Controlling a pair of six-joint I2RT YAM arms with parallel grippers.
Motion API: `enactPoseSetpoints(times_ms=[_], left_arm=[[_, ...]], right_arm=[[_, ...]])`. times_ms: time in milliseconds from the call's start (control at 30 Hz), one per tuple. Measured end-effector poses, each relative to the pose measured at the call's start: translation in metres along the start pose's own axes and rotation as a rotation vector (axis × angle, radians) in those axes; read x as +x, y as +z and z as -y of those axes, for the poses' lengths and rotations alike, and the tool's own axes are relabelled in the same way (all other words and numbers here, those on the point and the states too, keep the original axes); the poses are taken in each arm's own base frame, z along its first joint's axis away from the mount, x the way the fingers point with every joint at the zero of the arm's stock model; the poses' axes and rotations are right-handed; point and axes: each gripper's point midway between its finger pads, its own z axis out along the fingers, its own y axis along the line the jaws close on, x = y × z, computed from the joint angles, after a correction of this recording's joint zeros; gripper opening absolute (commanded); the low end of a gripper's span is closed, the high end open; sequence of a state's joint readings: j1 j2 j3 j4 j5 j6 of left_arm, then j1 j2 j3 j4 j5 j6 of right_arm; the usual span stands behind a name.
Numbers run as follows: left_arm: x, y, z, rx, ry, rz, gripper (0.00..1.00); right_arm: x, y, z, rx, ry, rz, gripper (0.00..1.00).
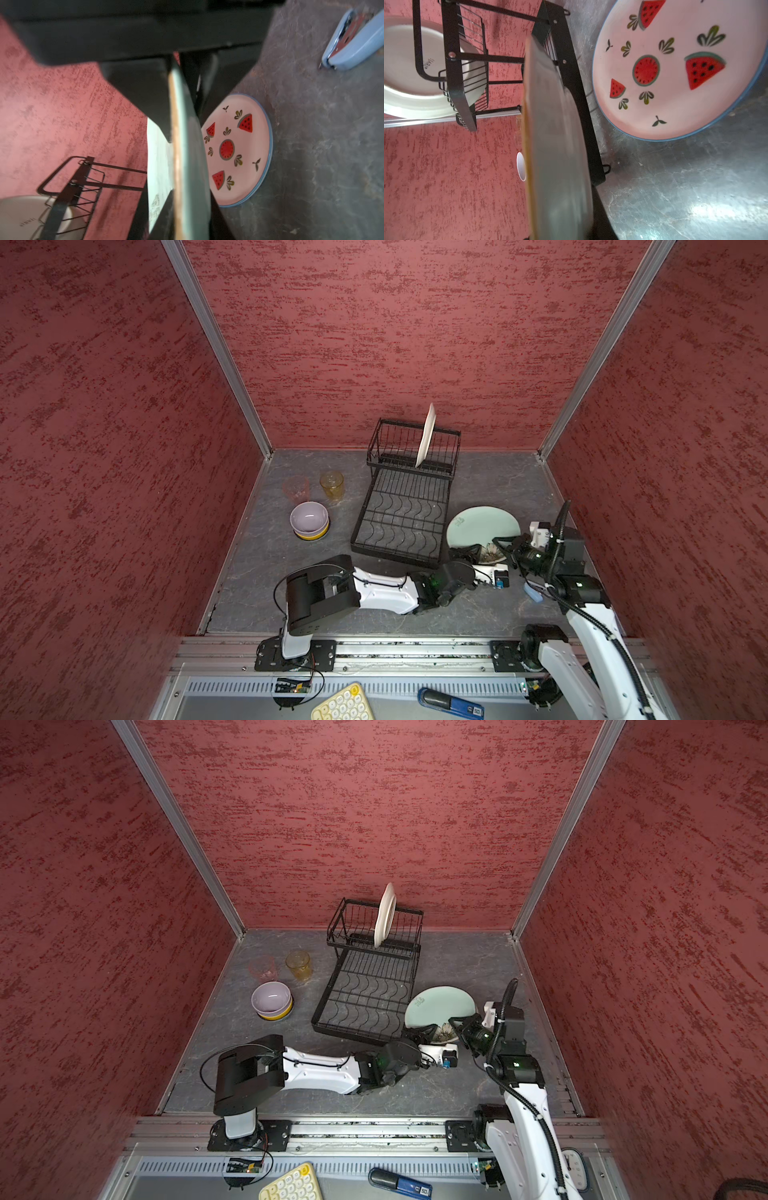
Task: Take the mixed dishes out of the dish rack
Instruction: 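Carry the green plate toward the right gripper, which grasps its rim, then open the left gripper and withdraw while the right lowers the green plate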
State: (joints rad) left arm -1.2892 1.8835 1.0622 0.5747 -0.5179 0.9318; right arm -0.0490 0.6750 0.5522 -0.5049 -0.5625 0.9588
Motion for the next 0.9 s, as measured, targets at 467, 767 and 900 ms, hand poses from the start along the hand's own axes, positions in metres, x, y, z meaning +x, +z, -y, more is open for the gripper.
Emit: enactPoseSetpoints(times_ms=[467,767,900], left_arm=[[-0.018,-0.014,-0.042,-0.108,-0.259,0.091,1.00],[-0.005,-0.048,-0.072,-0.087,-0.412,0.080,1.00],[-0.011,-0.078,-0.120,-0.175,-0.532,0.134,1.00]], right_arm=[[-0.011,0.000,-0.010,-0.036,-0.044,0.047,0.00],[-0.034,0.012,-0.003,0.005,-0.037,0.117,0.00],[-0.052,0.014,0.015,0.085,-0.013,0.192,0.00]])
